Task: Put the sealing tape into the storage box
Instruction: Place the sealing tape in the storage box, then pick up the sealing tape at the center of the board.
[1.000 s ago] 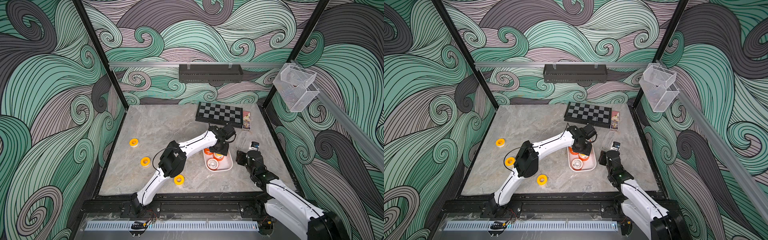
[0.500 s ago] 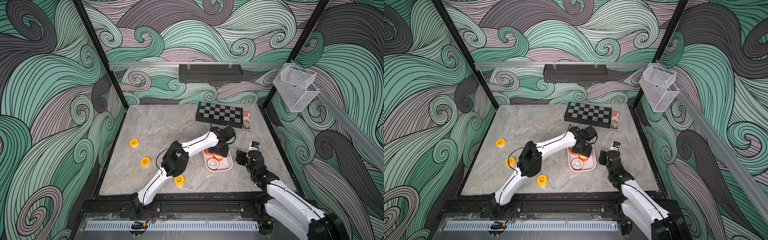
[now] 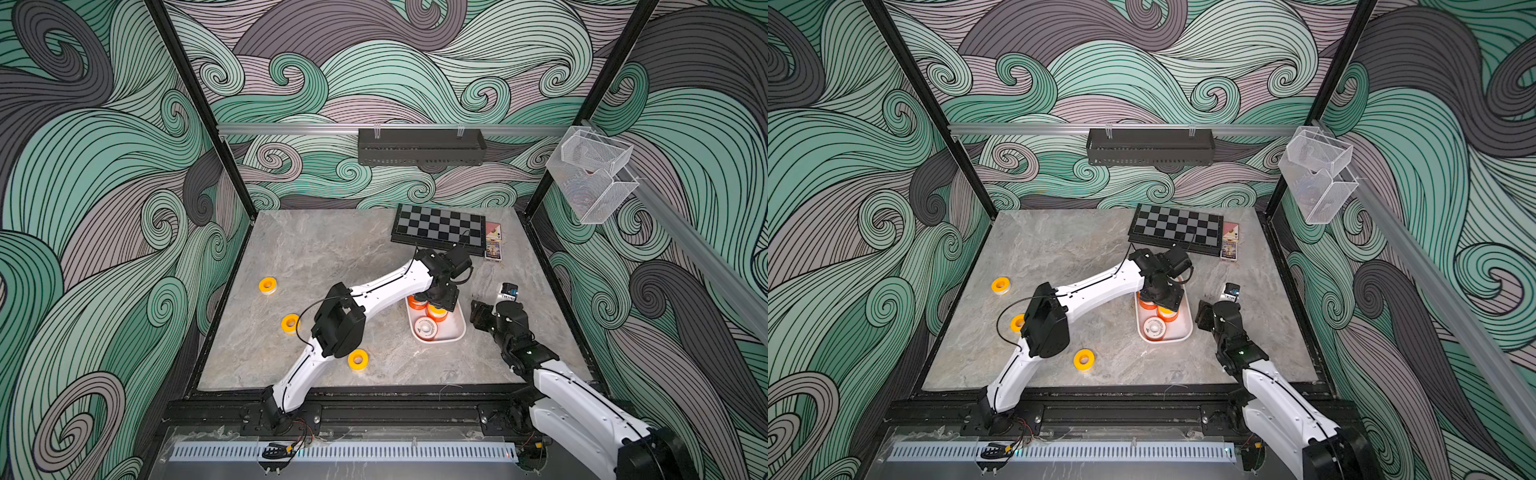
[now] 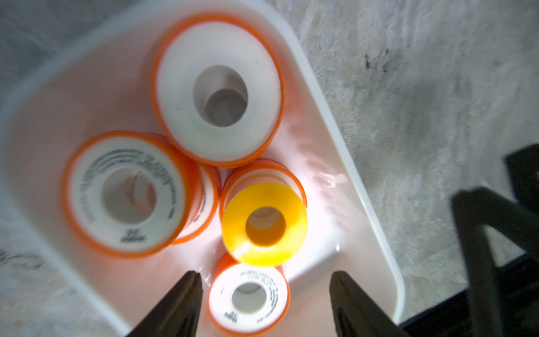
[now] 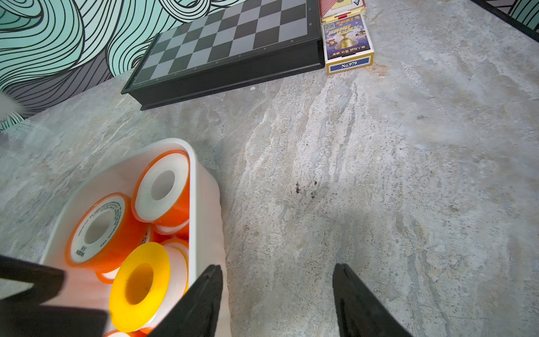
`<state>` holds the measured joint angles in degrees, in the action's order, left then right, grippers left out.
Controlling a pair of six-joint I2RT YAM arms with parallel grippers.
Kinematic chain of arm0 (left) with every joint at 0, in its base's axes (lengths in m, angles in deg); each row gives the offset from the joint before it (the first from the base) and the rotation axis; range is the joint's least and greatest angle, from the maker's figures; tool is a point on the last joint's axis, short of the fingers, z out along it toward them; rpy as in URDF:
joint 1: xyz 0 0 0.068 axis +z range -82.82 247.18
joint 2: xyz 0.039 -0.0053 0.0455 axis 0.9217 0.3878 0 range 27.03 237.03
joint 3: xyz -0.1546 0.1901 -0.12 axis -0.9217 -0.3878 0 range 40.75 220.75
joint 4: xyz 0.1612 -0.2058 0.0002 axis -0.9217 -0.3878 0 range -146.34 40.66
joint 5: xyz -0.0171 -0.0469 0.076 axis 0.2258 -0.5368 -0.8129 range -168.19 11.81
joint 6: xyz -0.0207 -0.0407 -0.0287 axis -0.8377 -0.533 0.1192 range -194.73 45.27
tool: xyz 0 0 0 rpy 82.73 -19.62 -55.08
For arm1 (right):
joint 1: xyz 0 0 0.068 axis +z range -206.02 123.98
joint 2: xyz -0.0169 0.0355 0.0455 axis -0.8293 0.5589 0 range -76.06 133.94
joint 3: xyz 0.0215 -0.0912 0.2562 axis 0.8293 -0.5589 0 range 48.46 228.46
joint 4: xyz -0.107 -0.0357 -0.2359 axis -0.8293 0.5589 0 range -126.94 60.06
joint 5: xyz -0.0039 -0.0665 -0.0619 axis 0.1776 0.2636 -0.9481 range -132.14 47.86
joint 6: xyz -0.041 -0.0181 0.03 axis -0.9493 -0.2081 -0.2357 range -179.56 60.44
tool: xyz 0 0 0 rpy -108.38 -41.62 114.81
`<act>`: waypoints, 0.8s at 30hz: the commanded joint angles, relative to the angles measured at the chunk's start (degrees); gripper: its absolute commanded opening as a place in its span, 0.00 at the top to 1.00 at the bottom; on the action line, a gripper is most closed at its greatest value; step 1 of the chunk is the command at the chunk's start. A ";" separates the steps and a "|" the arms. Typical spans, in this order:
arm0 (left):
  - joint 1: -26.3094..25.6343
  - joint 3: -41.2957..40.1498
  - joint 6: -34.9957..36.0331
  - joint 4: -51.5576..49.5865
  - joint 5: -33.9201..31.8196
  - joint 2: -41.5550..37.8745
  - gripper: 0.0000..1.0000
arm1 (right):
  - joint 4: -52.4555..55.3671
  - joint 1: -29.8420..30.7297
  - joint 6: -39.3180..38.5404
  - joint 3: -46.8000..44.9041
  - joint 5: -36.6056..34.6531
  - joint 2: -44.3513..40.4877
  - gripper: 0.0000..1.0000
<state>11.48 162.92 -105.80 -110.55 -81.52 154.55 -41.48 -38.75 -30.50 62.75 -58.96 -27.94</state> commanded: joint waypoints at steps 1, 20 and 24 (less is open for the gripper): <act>0.02 -4.76 1.18 -2.42 -6.70 -13.31 0.26 | 0.84 -0.35 -1.99 1.39 1.02 -2.58 0.36; 21.94 -57.80 2.98 -0.99 -17.28 -80.51 0.19 | 11.49 18.17 -11.35 25.65 13.22 11.78 0.36; 22.20 -61.28 2.40 -0.41 -19.27 -85.02 0.19 | 15.71 26.11 -12.74 34.43 15.75 21.36 0.34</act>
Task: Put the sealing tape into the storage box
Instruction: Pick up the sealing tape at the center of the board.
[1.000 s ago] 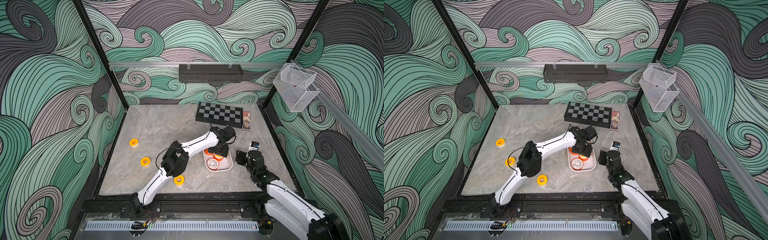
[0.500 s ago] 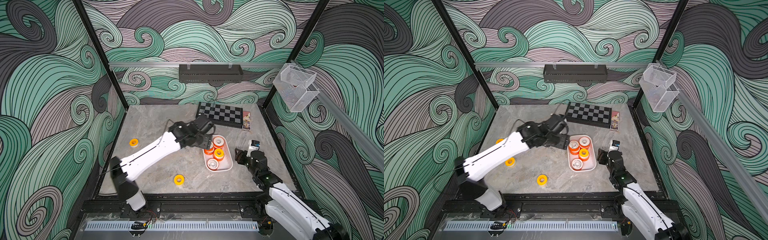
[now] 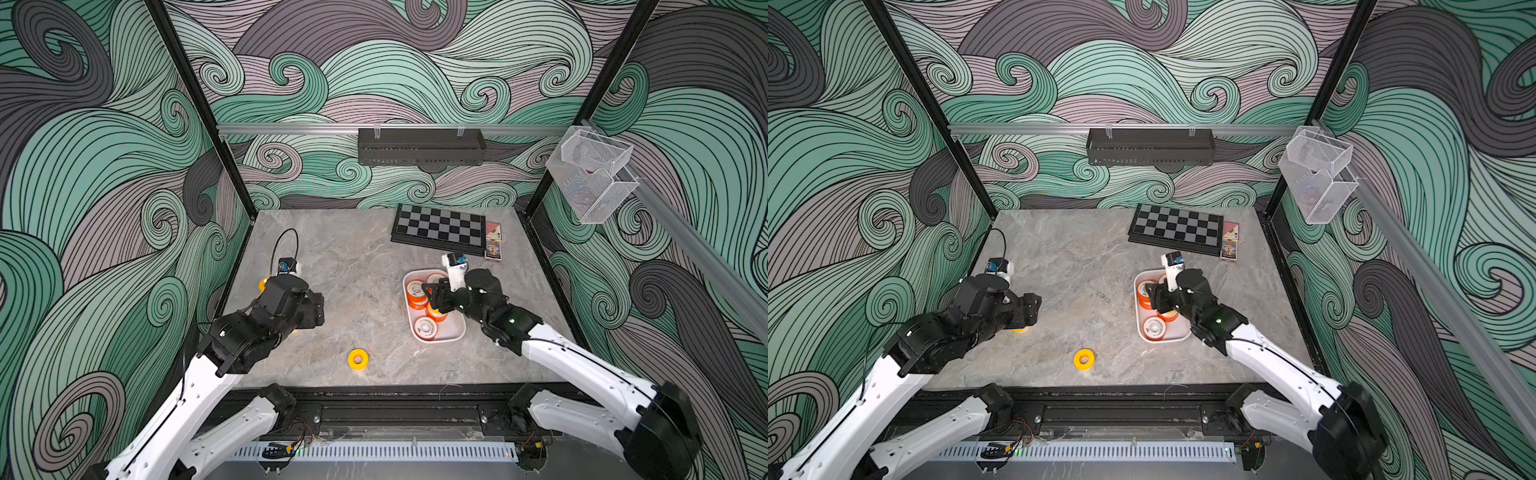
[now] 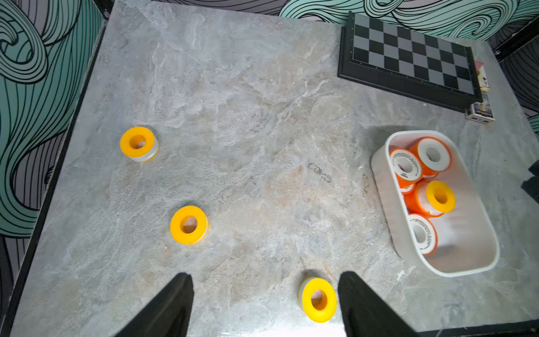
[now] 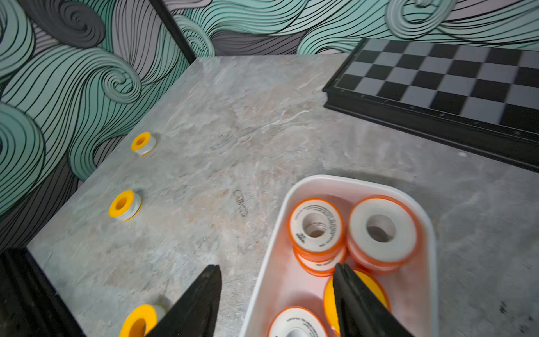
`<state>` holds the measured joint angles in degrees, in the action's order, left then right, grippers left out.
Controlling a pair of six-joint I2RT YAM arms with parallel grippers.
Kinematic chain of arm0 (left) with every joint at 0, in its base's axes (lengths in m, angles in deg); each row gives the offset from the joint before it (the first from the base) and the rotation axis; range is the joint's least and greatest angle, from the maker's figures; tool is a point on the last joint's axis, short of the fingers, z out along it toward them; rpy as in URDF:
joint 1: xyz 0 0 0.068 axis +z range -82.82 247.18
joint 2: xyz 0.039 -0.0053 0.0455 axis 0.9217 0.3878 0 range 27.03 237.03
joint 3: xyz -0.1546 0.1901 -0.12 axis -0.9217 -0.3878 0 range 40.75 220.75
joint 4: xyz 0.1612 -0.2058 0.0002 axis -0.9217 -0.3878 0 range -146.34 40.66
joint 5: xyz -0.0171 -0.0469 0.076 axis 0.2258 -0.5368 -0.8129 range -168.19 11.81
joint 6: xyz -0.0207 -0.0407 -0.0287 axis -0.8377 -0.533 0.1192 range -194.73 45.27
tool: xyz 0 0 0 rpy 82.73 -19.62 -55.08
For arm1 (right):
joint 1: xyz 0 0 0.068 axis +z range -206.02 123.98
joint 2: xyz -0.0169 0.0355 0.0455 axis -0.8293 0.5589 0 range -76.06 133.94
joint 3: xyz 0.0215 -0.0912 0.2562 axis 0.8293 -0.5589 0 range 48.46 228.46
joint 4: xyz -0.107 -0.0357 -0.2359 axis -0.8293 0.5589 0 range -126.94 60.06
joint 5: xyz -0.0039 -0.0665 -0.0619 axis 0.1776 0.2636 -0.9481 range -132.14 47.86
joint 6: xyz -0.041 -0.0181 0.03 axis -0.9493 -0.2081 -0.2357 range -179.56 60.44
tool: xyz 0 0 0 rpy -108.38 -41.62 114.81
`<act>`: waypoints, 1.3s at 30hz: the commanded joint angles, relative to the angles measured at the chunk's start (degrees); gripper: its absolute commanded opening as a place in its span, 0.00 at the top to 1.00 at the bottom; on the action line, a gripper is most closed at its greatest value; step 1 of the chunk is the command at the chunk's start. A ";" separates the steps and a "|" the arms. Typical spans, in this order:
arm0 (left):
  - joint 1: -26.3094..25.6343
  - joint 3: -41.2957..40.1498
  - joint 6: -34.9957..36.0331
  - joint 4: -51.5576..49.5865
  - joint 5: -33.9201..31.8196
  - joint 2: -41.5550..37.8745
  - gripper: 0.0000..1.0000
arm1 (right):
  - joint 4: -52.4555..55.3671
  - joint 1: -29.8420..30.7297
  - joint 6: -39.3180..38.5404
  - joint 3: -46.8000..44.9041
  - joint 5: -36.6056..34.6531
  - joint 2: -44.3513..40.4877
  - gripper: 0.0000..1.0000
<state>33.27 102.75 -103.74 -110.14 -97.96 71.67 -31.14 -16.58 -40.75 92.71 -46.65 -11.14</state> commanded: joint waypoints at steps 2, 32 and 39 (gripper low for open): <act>0.42 -1.77 0.04 -0.69 -3.80 -3.86 0.19 | 7.02 7.50 -3.36 8.61 5.49 9.92 0.34; 1.11 -3.35 0.01 0.02 -4.54 -6.46 0.18 | 19.16 29.73 -14.15 30.72 5.14 47.69 0.22; 1.13 -3.46 -0.05 -0.03 -4.59 -6.41 0.18 | 19.64 30.17 -14.59 30.90 1.55 49.16 0.22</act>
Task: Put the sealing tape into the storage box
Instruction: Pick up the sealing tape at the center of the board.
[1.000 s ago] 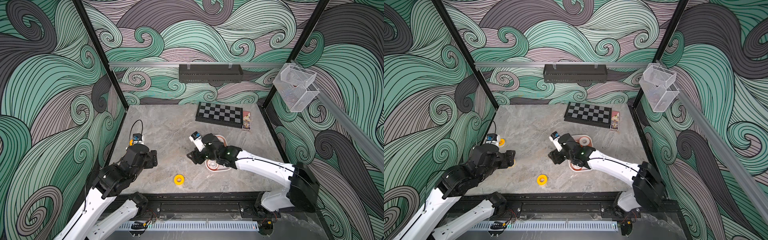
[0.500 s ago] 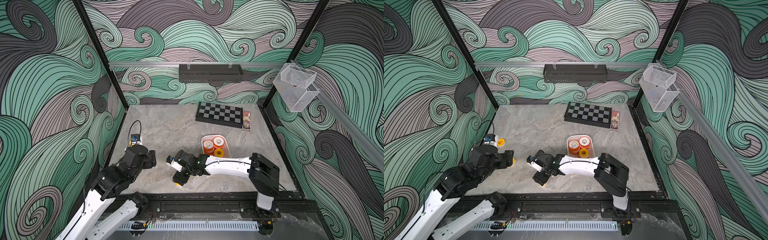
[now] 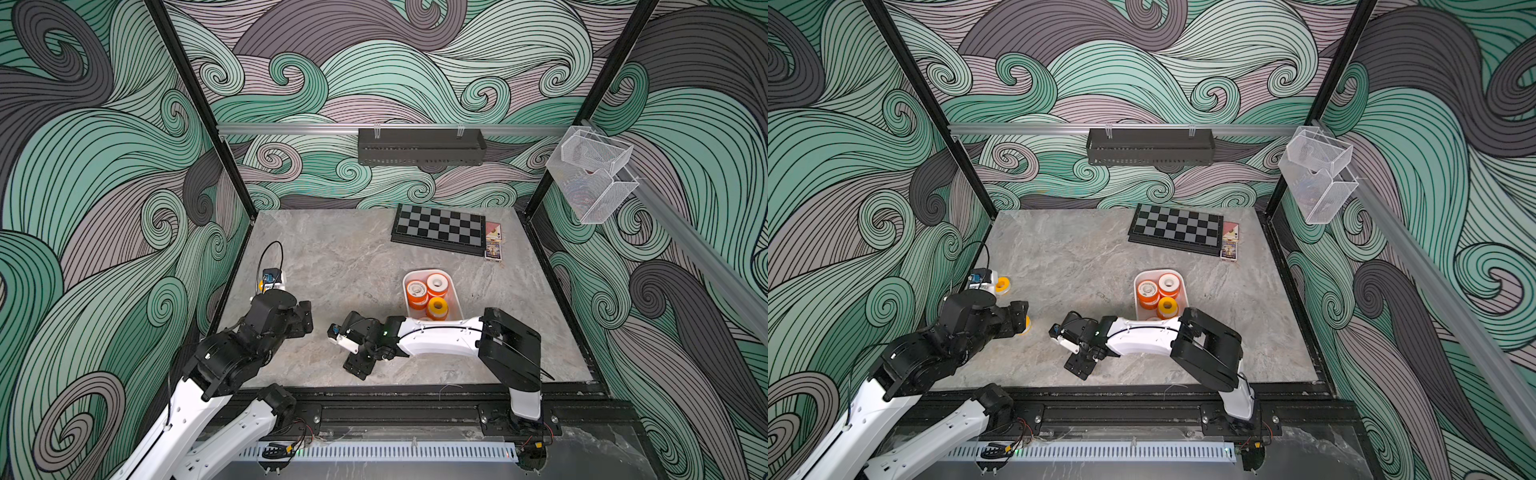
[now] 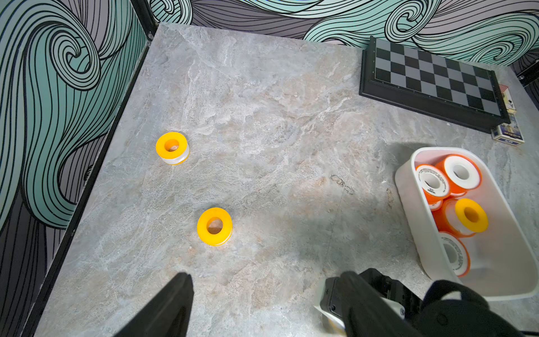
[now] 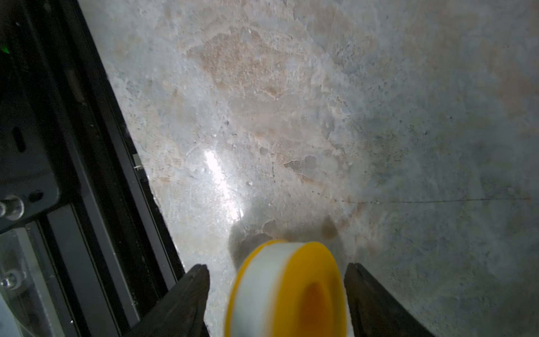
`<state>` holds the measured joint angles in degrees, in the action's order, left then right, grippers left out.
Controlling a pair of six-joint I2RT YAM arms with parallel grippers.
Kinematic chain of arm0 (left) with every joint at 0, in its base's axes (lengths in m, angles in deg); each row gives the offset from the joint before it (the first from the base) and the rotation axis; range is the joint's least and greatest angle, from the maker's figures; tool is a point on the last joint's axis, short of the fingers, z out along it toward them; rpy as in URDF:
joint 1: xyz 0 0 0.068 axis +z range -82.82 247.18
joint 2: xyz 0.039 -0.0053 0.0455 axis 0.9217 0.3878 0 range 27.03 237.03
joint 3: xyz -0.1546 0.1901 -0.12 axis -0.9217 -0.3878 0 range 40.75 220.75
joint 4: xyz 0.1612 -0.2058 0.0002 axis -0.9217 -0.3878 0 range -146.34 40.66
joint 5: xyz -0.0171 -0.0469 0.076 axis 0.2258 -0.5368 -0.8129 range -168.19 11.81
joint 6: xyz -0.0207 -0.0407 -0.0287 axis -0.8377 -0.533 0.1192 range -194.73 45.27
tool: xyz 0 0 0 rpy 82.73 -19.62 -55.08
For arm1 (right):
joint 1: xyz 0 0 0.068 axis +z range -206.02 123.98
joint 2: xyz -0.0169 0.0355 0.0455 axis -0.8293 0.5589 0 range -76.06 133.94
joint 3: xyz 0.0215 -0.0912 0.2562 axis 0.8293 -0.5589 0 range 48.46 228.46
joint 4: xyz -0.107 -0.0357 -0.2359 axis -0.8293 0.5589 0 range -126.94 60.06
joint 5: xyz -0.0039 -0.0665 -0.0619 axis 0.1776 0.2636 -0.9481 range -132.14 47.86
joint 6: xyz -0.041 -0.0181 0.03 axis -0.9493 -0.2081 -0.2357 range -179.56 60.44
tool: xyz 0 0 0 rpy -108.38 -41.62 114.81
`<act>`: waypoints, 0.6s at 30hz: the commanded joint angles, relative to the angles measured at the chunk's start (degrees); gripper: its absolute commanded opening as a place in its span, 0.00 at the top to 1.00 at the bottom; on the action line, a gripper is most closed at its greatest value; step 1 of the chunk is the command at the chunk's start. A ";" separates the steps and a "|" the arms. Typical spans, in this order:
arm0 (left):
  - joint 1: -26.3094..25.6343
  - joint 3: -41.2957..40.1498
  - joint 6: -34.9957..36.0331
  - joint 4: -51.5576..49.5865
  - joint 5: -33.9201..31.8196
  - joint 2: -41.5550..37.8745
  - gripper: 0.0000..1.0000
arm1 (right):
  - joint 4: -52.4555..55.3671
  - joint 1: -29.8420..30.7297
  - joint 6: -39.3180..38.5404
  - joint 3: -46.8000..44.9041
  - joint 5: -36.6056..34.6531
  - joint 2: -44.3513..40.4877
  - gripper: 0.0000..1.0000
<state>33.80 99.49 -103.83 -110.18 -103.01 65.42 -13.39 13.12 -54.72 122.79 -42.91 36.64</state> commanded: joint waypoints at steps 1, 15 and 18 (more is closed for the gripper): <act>0.55 -0.16 0.05 -0.02 0.47 -0.16 0.18 | 1.85 0.46 -0.62 0.89 -2.41 1.38 0.22; 0.56 -0.28 -0.05 -0.02 0.47 0.10 0.18 | 1.82 0.64 -0.91 0.99 -4.53 -0.73 0.31; 0.55 -0.38 -0.07 -0.06 0.43 0.10 0.18 | 1.39 0.64 -1.47 1.17 -3.35 -1.07 0.35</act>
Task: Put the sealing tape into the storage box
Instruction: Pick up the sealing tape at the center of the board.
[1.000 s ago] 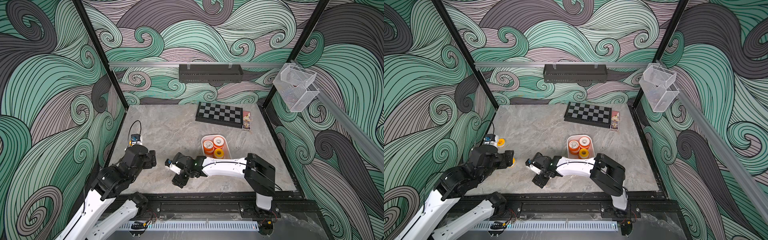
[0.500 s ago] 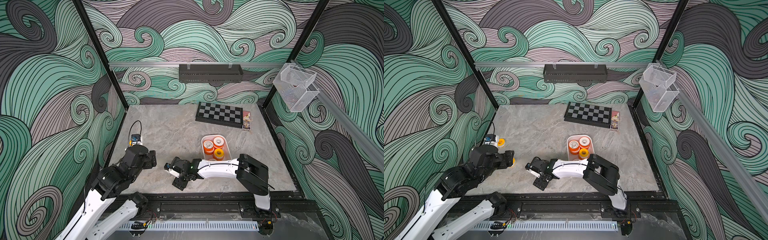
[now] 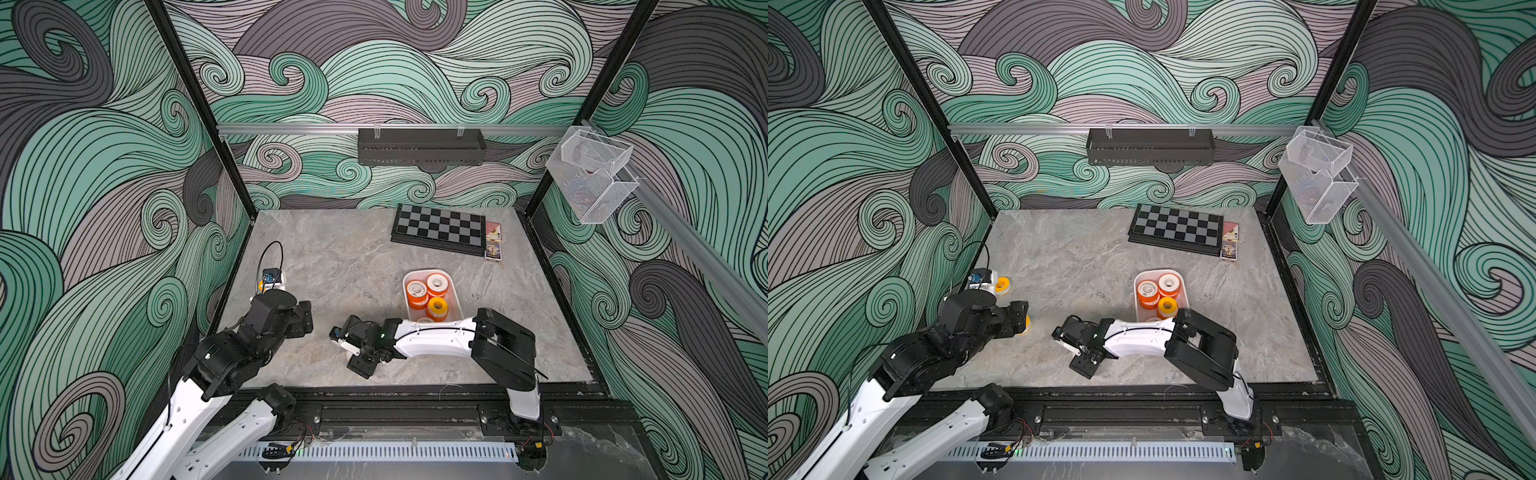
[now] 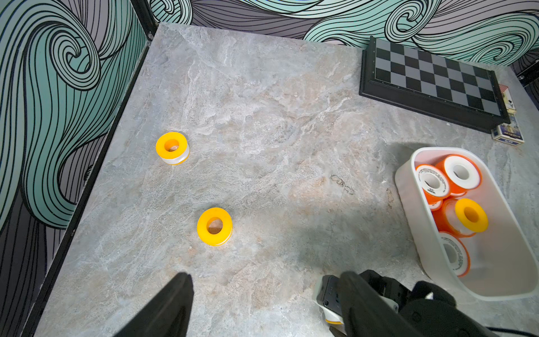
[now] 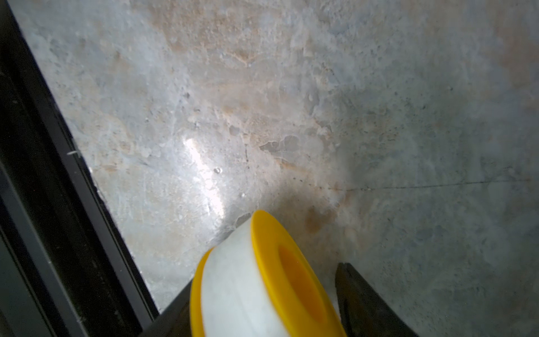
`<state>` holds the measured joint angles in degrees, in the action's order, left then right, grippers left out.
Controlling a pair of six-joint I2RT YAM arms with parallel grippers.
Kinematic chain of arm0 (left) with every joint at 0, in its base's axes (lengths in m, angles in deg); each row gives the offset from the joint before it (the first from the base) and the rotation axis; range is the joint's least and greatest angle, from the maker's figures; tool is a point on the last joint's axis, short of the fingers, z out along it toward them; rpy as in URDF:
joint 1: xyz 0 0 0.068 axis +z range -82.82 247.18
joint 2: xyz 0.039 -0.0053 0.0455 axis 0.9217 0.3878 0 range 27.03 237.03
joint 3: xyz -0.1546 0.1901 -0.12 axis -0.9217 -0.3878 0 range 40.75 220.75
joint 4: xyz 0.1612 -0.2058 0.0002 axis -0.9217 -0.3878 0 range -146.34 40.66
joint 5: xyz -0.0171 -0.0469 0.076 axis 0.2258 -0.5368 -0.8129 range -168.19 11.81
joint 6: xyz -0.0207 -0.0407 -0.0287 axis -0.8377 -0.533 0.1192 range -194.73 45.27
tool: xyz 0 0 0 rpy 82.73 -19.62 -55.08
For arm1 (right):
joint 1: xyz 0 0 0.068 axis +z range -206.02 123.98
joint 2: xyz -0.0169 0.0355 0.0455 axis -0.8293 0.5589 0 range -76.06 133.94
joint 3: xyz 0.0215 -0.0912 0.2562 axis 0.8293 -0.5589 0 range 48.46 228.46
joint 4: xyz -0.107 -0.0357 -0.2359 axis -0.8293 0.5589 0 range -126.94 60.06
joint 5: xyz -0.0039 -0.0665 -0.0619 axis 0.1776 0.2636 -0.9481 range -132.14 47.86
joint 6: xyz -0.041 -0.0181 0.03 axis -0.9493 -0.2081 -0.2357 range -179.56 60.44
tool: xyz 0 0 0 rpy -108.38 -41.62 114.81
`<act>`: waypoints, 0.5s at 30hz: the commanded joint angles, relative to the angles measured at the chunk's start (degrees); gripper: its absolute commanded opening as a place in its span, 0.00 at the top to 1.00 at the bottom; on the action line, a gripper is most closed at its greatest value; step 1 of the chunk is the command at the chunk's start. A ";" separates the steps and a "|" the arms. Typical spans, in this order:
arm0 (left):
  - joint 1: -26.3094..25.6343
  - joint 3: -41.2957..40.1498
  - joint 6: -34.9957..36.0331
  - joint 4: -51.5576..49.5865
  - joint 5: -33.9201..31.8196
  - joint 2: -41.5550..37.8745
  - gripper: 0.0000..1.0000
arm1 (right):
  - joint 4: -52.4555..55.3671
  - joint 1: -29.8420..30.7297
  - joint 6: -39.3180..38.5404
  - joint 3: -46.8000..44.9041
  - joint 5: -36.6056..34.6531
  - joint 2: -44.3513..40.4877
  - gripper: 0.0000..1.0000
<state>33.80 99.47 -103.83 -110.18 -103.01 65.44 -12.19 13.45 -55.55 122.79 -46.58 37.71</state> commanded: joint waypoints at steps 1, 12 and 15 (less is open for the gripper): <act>0.60 -0.36 0.00 -0.06 0.48 0.08 0.18 | -0.07 0.31 -0.83 1.17 0.69 -2.36 0.36; 0.54 -0.43 -0.03 -0.06 0.50 0.08 0.18 | -0.82 0.16 -1.55 2.01 2.41 -3.65 0.62; 0.49 -0.45 0.01 -0.06 0.60 0.05 0.18 | -0.97 0.16 -1.24 2.11 2.83 -3.74 0.66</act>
<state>33.80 99.47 -103.81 -110.18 -102.98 65.44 -12.49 13.45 -56.95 123.84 -44.99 36.12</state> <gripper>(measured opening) 0.817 0.345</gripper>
